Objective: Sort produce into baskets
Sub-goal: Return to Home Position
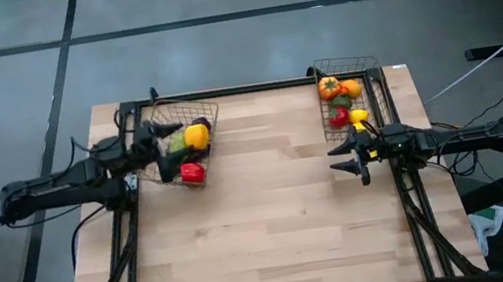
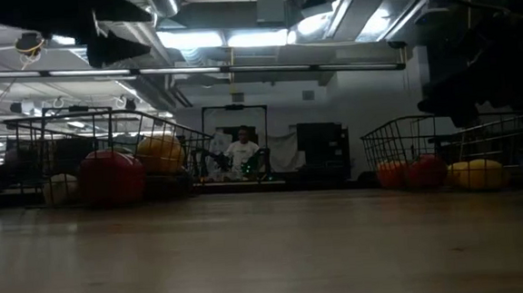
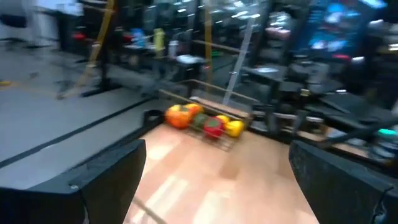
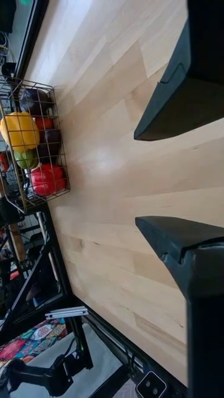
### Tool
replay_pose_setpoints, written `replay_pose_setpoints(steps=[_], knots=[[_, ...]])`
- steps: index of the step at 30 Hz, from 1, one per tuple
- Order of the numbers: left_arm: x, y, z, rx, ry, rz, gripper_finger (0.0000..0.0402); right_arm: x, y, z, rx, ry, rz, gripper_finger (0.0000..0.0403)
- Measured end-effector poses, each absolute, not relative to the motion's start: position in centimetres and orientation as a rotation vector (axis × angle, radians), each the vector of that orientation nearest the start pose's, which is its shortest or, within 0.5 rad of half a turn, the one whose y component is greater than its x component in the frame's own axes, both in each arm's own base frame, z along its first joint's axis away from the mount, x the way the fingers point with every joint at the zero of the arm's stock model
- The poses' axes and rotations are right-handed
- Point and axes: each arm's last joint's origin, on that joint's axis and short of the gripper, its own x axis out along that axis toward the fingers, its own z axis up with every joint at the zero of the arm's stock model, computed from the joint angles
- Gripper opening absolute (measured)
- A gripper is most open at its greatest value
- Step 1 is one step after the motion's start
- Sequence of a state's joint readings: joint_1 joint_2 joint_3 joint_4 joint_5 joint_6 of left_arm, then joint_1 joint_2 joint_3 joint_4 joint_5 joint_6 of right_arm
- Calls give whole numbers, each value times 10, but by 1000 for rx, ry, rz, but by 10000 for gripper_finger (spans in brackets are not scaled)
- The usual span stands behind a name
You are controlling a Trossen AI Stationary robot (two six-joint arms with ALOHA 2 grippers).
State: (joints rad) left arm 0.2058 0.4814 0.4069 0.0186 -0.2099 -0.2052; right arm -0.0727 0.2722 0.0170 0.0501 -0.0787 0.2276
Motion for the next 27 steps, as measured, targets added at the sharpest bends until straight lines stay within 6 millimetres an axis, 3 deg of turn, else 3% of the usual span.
replay_pose_setpoints(steps=[11, 18, 27], knots=[[114, 28, 211, -201, -118, 341, 389, 112, -6, 151, 242, 203, -17, 209], [104, 25, 193, -191, -169, 299, 335, 112, -6, 151, 242, 203, -17, 209], [94, 21, 189, -194, -179, 249, 271, 112, -6, 151, 242, 203, -17, 209]])
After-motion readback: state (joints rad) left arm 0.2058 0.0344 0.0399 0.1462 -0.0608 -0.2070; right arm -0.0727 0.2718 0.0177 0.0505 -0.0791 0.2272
